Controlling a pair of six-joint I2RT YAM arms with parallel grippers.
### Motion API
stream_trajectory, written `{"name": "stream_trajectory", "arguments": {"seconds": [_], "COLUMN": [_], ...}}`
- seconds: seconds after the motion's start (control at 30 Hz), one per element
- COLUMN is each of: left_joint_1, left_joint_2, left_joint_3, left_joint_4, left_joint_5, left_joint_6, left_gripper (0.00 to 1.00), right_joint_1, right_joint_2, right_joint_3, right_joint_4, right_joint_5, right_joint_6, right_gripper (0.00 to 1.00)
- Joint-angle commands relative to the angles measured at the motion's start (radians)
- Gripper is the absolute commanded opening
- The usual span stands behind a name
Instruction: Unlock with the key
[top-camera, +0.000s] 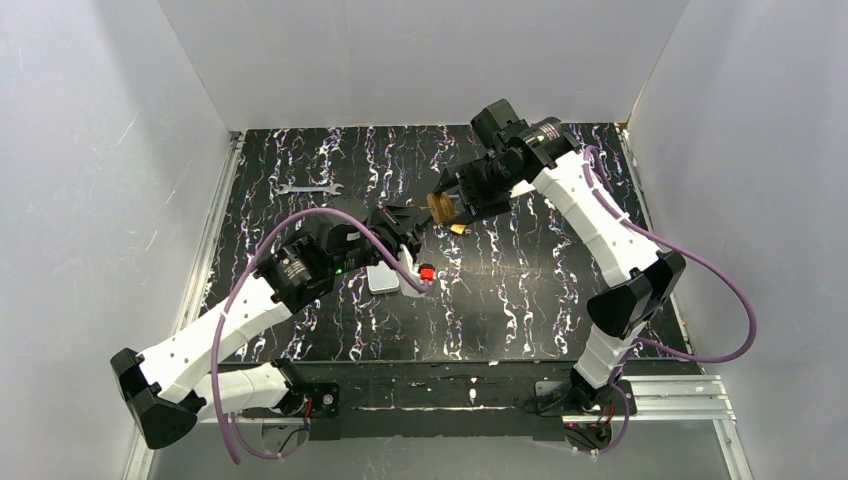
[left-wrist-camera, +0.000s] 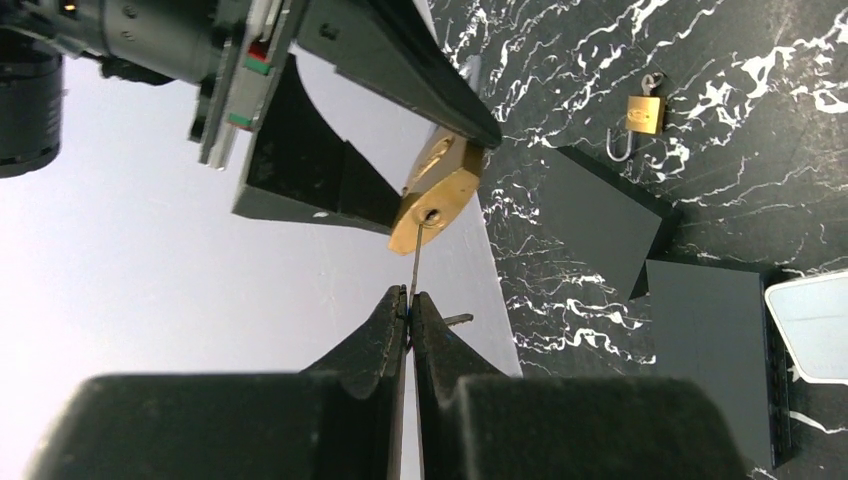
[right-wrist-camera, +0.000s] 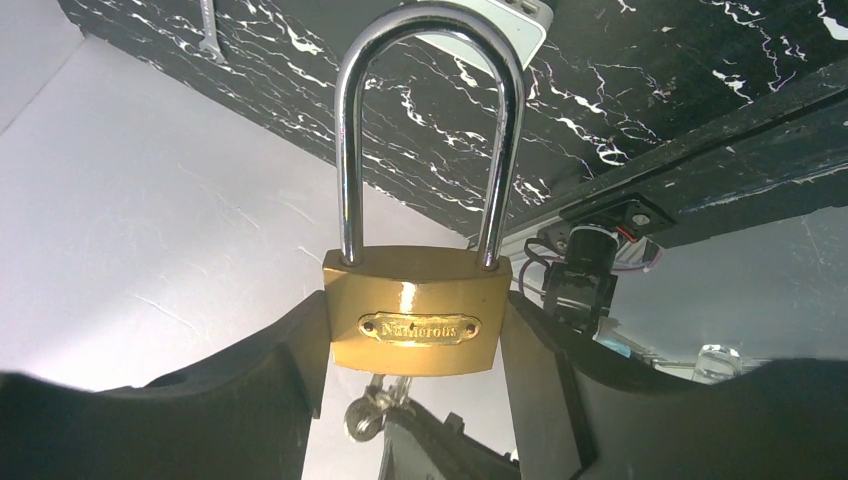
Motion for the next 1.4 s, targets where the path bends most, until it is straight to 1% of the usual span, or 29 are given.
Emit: {"name": "stream_trajectory", "arguments": {"seconds": [0.0, 0.13, 0.33, 0.7, 1.37], "left_joint_1": [-0.005, -0.005, -0.007, -0.011, -0.045], "left_joint_2": [-0.013, -0.021, -0.039, -0.043, -0.021], "left_joint_3": [-0.030, -0.056, -0.080, -0.078, -0.074], "left_joint_4": [0.010, 0.028, 0.061, 0.072, 0.097], "left_joint_5": [-0.012, -0.010, -0.059, -0.075, -0.100], "left_joint_6": [0.054, 0.091, 0.126, 0.139, 0.136], "left_gripper": [0.00, 0.00, 0.00, 0.00, 0.00], "right_joint_1": [0.002, 0.002, 0.002, 0.003, 0.002], "right_joint_2": [-0.052, -0.047, -0.041, -0.020, -0.016], "right_joint_3": [-0.001, 0.000, 0.006, 0.039, 0.016], "right_joint_4": [0.061, 0.065, 0.034, 0.003, 0.041], "right_joint_5": [-0.047, -0.058, -0.053, -0.054, -0.076], "right_joint_6": [0.035, 0.036, 0.026, 0.012, 0.010], "right_gripper": [0.01, 0.01, 0.01, 0.01, 0.01]}}
